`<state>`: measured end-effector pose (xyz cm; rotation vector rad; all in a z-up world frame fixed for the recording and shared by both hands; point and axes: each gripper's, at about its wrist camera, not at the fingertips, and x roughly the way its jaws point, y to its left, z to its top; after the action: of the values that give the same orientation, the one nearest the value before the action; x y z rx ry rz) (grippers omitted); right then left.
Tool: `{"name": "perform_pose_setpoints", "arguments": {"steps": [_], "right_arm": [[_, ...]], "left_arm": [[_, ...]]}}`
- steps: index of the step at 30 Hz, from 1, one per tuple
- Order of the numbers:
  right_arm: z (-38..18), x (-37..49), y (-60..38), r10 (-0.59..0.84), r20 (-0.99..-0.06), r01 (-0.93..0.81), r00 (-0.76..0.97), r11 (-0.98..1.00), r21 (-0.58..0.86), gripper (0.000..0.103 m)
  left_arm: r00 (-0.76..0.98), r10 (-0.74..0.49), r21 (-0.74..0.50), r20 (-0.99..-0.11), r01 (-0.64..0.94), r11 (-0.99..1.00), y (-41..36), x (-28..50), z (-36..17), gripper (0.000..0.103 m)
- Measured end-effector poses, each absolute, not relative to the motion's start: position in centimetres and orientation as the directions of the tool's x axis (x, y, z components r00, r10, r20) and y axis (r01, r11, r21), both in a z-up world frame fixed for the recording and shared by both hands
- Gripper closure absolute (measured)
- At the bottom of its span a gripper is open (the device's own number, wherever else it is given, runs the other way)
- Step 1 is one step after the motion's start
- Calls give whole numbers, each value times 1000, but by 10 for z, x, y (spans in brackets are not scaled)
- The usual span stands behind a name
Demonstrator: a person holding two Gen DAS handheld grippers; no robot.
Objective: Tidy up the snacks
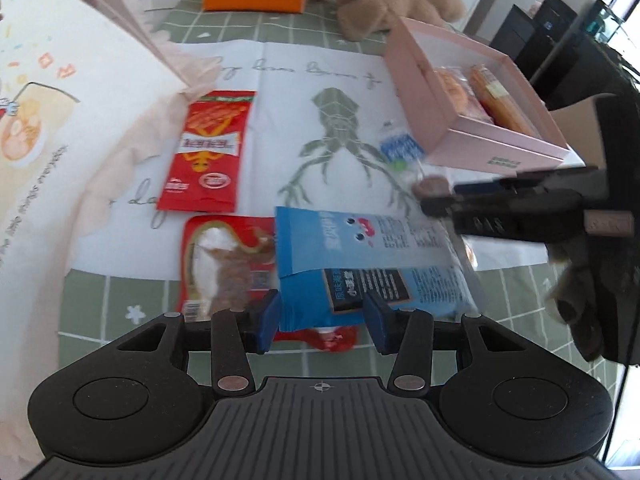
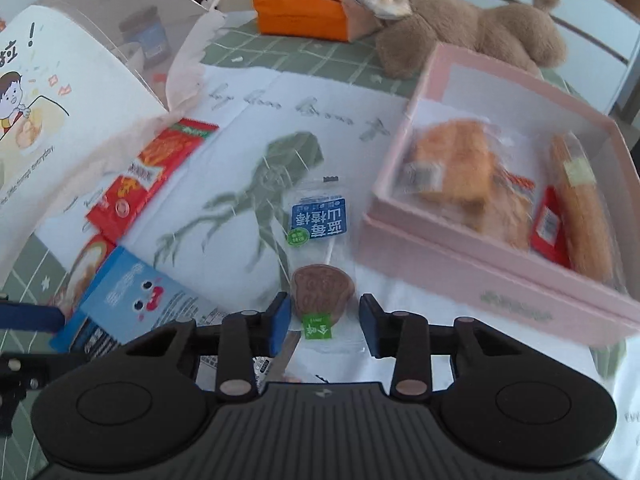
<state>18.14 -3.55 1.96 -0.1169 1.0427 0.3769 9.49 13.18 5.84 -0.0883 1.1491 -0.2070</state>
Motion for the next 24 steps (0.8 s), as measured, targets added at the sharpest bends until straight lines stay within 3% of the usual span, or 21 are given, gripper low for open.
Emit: {"name": "perform_pose_setpoints", "arguments": {"steps": [4, 9, 12, 14, 24], "right_arm": [[20, 156, -62, 272, -869, -379, 412, 919, 108, 65], [19, 124, -82, 233, -882, -380, 410, 922, 67, 62], [18, 115, -92, 234, -881, -344, 412, 935, 87, 49], [16, 111, -98, 245, -877, -318, 414, 941, 113, 44], [10, 95, -90, 224, -862, -318, 455, 945, 78, 22]], "left_arm": [[443, -257, -257, -859, 61, 965, 143, 108, 61, 54], [530, -24, -64, -847, -57, 996, 175, 155, 49, 56], [507, 32, -10, -861, -80, 997, 185, 183, 32, 56], [518, 44, 11, -854, -66, 998, 182, 194, 28, 50], [537, 65, 63, -841, -23, 998, 163, 228, 21, 44]]}}
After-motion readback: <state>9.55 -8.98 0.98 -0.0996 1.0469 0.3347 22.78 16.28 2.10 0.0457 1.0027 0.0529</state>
